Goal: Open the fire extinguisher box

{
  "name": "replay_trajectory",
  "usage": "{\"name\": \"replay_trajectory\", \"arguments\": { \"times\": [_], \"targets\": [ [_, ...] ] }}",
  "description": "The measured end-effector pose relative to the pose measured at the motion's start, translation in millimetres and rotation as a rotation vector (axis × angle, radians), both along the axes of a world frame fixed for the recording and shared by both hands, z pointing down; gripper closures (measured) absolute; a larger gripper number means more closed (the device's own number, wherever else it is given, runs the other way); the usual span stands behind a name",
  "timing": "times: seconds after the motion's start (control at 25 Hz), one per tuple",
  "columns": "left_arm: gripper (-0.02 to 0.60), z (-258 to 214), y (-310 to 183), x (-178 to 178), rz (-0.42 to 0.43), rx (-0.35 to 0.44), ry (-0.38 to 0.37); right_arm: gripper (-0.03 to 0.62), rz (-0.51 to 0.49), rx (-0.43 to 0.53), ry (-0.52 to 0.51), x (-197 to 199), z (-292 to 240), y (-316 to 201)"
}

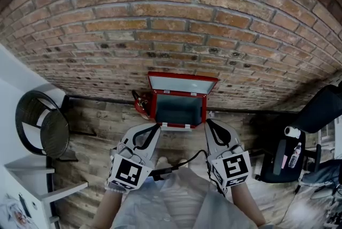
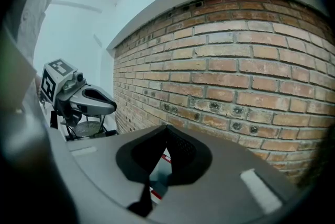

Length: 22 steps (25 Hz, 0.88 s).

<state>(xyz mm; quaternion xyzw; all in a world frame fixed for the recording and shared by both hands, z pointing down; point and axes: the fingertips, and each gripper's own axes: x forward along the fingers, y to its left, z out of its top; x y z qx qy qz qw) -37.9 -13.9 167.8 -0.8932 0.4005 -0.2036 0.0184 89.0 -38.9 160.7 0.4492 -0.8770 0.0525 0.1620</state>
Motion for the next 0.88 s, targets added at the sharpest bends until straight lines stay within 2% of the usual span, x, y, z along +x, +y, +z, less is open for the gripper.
{"name": "replay_trajectory", "arguments": {
  "times": [0.88],
  "targets": [
    [0.583, 0.2, -4.9, -0.4, -0.007, 0.013, -0.006, 0.586, -0.028, 0.005, 0.03, -4.5, 3.1, 1.0]
  ]
}}
